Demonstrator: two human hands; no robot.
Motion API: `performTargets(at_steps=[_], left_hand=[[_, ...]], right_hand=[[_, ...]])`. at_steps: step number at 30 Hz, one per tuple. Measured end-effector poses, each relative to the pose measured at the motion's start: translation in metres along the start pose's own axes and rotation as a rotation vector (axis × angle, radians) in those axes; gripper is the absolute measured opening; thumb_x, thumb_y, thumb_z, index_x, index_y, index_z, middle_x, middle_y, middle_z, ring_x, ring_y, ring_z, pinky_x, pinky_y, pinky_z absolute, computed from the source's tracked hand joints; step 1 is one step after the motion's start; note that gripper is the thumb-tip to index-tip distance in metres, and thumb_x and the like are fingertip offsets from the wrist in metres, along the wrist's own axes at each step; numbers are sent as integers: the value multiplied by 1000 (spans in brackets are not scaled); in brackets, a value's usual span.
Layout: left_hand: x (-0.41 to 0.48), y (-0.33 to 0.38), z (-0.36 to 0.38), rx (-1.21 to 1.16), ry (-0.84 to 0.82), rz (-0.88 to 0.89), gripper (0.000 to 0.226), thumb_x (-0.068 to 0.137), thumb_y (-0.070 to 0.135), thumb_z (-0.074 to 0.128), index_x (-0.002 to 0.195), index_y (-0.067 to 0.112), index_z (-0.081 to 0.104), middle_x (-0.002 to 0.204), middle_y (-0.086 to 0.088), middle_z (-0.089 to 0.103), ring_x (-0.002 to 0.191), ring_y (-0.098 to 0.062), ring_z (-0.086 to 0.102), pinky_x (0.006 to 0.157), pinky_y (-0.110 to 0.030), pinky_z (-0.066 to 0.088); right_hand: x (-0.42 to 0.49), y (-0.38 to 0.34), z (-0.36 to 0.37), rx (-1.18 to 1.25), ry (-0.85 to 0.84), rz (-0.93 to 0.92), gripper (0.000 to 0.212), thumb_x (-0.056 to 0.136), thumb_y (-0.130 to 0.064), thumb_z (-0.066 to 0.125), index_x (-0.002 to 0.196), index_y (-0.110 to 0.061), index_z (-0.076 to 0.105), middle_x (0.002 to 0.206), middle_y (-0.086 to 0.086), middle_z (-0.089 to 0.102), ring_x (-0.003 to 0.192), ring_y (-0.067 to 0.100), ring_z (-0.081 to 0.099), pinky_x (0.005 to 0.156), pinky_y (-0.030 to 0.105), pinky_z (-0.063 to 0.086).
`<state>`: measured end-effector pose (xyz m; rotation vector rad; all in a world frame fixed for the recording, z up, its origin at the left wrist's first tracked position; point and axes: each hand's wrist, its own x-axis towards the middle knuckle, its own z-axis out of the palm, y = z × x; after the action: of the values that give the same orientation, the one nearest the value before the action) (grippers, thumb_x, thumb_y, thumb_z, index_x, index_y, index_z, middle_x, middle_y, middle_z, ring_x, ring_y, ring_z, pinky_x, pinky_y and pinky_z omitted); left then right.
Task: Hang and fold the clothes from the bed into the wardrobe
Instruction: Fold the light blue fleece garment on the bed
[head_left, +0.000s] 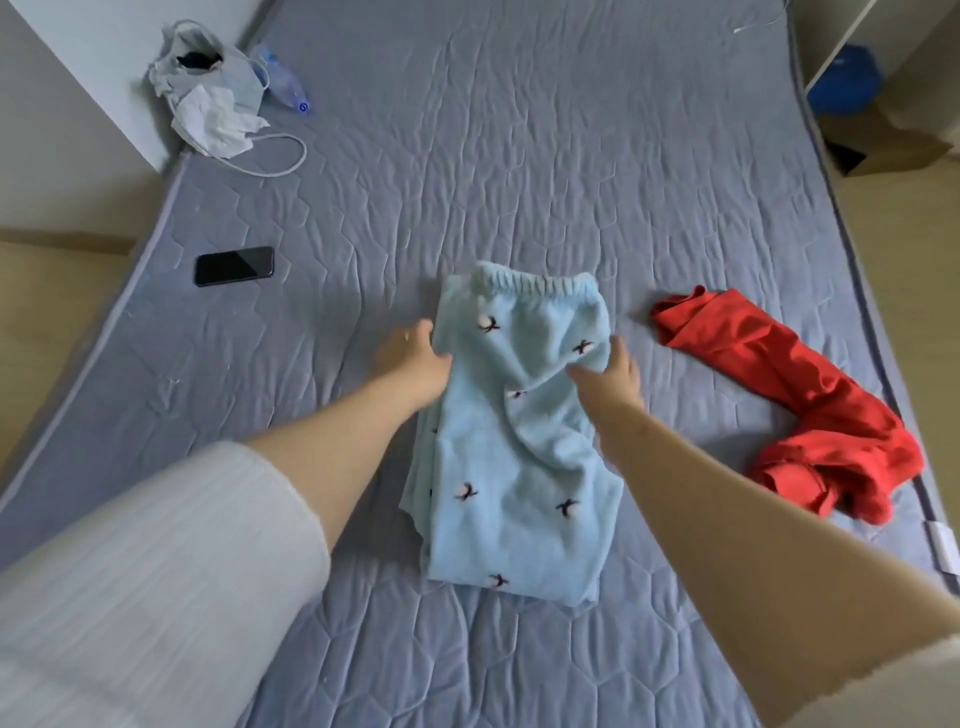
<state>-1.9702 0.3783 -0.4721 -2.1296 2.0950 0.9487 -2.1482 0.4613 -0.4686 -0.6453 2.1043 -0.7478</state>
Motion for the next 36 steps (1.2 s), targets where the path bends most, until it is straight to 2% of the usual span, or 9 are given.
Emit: performTargets(at_steps=[7,13,16,19,23,26,29,32,36], left_hand=[[-36,-87,118,25,-268,70,50,90,27,56,136,19,39,142,-5,37,126,-24,41,102,-36,38],[-54,-130,188,-287,-99,-85,91,69,23,79,142,9,26,140,-8,31,129,-21,35,104,-30,31],[-51,-141,204,-434,-92,-162,86,65,27,81,137,18,34,133,-5,46,122,-24,46,101,-39,39],[-52,-146,210,-293,-68,-173,80,58,40,81,127,22,44,123,-2,58,114,-26,53,97,-45,42],[-53,-144,205,-637,-242,-350,54,59,31,84,105,25,56,111,0,65,107,-24,60,92,-36,47],[-59,-137,188,-16,-90,-14,41,70,50,72,93,18,63,106,-3,63,107,-27,52,90,-33,37],[-67,-129,177,-121,6,400,43,67,41,74,90,6,69,108,0,61,103,-26,54,84,-23,38],[-71,-125,179,-379,-287,279,42,77,21,72,117,16,57,110,16,54,109,-14,54,80,-5,37],[-68,-129,187,-606,-439,-35,71,78,13,73,132,26,29,119,17,48,106,-4,49,90,-23,38]], right_hand=[[-19,127,62,-490,-301,-40,71,82,-37,62,143,-35,25,150,-7,24,134,24,27,106,41,26],[-27,204,99,-588,-303,-110,77,73,-38,70,139,-38,31,152,-10,17,139,16,17,109,34,17],[-26,224,105,-449,64,-105,75,73,-40,70,138,-32,33,153,-7,19,137,19,22,108,37,15],[-24,234,101,-140,264,181,81,72,-38,74,140,-23,31,150,0,24,132,25,30,105,41,24],[-21,237,89,346,144,390,49,75,-24,76,111,-19,42,104,-3,52,91,16,55,68,23,44],[-14,233,78,390,50,406,26,76,-19,74,94,-12,56,84,-3,61,70,8,57,51,19,41],[-10,228,71,400,-24,345,15,76,-15,74,79,-21,60,77,-7,65,68,7,61,51,19,44],[-9,227,66,457,-73,307,16,76,-11,73,83,-22,63,79,-7,69,74,11,65,57,23,49],[-7,235,64,491,-180,335,33,76,-12,73,106,-17,61,100,2,70,91,21,66,76,36,54]])
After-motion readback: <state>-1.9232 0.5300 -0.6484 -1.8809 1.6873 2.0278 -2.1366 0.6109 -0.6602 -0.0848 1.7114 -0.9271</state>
